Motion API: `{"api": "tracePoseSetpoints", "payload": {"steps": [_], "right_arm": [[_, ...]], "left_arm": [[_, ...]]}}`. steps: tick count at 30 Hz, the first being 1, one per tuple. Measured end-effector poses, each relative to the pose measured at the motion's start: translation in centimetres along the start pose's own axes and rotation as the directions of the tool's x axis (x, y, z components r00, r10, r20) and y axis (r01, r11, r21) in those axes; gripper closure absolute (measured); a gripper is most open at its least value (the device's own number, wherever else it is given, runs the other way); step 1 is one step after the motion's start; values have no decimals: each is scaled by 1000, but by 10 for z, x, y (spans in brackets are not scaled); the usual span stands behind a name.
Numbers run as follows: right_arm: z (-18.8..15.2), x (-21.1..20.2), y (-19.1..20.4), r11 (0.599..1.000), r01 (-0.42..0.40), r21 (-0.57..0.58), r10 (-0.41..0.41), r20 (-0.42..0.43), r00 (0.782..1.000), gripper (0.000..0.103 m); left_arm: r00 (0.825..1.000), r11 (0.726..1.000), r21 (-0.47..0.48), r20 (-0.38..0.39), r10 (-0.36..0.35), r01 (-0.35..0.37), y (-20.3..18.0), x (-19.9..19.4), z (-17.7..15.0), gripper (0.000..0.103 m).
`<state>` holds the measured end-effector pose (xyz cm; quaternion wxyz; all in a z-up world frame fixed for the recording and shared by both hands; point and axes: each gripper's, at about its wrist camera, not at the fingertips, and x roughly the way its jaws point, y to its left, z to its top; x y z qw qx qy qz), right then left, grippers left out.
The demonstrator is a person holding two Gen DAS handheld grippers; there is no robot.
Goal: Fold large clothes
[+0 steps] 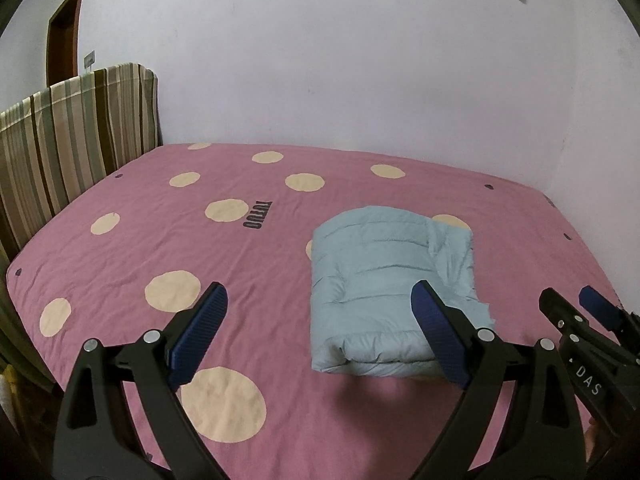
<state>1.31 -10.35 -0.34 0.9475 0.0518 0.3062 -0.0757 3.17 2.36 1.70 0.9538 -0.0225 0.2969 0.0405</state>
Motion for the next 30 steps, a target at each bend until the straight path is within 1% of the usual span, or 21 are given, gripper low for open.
{"api": "tracePoseSetpoints", "payload": {"steps": [1,2,19,21,23,28,30], "right_arm": [[0,-1,0,1000,1,-1,-1,4,1000,36],[0,-3,0,1000,3,0,-3,11,1000,35],[0,-11,-3,1000,-5,-6,5,22,1000,35],[0,-11,-3,1000,-6,-7,6,22,1000,34],[0,-11,-4,1000,-4,-7,4,25,1000,31],[1,-15,-4,1000,5,-4,-4,34,999,29],[1,-15,-3,1000,10,-3,-10,38,999,26]], "left_arm": [[1000,1000,1,3,0,0,0,-2,0,10],[1000,1000,1,5,0,0,0,-2,0,10],[1000,1000,-7,19,-6,7,0,-13,-1,10],[1000,1000,-6,19,-5,5,0,-13,-1,10],[1000,1000,-5,19,-6,6,0,-13,-1,10],[1000,1000,-9,20,-4,4,0,-13,-1,10],[1000,1000,-14,19,-5,5,-1,-13,0,10]]}}
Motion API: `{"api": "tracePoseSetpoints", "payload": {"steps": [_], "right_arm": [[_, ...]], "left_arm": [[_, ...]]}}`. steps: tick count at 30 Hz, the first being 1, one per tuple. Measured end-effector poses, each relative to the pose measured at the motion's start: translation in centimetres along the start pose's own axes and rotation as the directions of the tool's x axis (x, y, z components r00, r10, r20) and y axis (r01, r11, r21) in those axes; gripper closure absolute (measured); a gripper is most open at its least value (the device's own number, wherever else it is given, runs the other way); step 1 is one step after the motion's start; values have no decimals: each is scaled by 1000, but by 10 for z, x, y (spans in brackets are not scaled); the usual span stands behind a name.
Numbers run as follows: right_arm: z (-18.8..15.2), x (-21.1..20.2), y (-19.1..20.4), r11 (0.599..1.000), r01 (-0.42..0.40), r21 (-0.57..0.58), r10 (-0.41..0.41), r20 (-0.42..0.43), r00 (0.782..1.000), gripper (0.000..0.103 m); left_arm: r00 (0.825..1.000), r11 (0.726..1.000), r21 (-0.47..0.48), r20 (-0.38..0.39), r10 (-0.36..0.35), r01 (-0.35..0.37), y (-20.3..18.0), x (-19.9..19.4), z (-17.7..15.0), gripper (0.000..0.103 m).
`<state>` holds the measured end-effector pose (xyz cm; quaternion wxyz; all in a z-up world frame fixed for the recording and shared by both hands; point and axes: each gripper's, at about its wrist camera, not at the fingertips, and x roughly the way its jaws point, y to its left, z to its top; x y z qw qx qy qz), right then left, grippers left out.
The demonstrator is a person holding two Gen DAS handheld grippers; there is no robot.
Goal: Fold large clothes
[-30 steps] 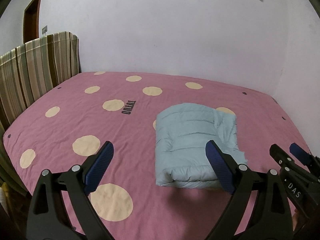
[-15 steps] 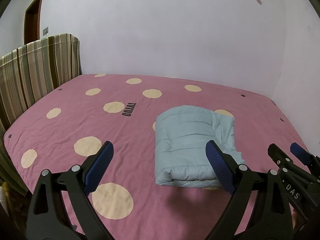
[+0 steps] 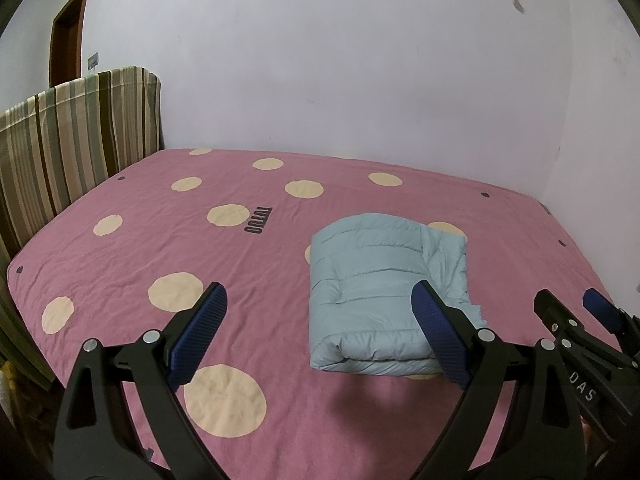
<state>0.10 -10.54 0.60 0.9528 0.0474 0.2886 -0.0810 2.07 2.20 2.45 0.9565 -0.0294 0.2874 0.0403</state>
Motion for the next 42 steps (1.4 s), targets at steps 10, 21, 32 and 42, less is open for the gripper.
{"api": "tracePoseSetpoints", "payload": {"steps": [10,21,32,42], "right_arm": [[0,3,0,1000,7,5,-7,-1,1000,24],[-2,2,1,1000,12,3,-12,11,1000,21],[-2,3,1,1000,11,3,-11,8,1000,21],[-3,6,0,1000,7,-3,-7,-3,1000,21]], "left_arm": [[1000,1000,-15,3,-1,1,0,-2,1,10],[1000,1000,-20,19,-9,10,-1,-5,0,9],[1000,1000,-17,27,-5,6,-1,-7,0,9],[1000,1000,-19,8,-7,7,0,-1,4,9]]}}
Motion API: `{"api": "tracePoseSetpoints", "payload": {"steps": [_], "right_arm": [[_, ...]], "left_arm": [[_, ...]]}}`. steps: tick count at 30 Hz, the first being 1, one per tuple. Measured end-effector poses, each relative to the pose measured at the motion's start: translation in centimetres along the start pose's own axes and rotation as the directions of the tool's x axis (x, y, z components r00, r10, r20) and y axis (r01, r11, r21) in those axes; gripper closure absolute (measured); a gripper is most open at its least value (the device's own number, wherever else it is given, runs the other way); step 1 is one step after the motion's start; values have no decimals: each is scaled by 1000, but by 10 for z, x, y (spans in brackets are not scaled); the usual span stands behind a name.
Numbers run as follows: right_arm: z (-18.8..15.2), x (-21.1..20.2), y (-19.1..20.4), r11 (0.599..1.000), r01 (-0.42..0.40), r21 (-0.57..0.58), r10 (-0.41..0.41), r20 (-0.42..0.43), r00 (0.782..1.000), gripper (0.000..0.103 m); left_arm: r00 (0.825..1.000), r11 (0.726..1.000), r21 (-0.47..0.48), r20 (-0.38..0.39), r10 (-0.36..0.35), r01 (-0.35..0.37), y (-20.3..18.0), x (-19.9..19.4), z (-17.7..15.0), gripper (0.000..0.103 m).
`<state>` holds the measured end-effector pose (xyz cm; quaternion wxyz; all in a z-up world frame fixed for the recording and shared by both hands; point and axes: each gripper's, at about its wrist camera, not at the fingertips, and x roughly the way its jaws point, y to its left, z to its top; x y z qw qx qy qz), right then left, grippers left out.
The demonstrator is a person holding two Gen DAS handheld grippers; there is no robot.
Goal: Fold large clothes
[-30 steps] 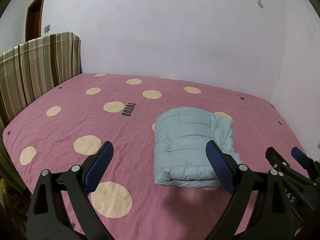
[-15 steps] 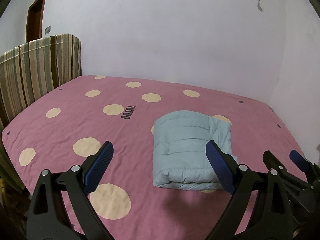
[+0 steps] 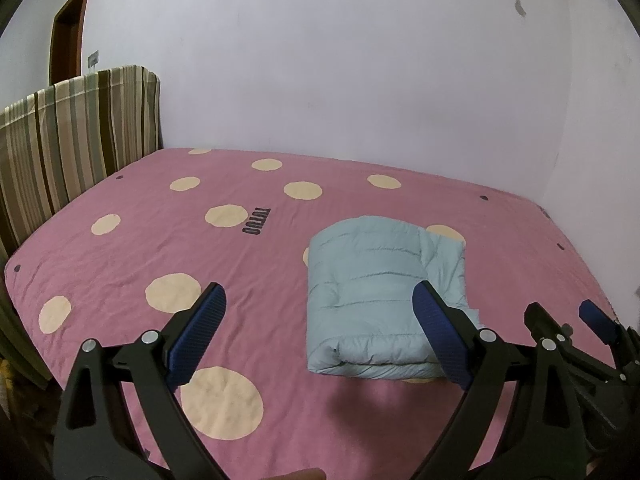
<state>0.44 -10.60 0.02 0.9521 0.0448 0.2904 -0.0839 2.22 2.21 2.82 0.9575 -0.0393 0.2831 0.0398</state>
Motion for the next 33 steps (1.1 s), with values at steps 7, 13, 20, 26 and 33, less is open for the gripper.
{"api": "tracePoseSetpoints", "payload": {"steps": [7,13,20,26,33], "right_arm": [[-1,8,-3,1000,-2,-6,2,-15,1000,21],[-2,17,-4,1000,-1,-16,0,-31,1000,21],[-5,29,-8,1000,2,-18,-3,-52,999,21],[-9,47,-17,1000,9,-2,-10,-78,997,21],[-10,84,-69,994,100,32,-96,-109,989,21]], "left_arm": [[999,999,4,0,-32,32,2,4,-1,8],[999,999,18,8,-43,43,0,12,-4,2],[1000,1000,8,-14,-16,16,0,30,-6,2],[999,999,35,-23,24,-23,2,54,-5,2],[988,994,-15,-106,110,-112,64,122,-6,2]]}}
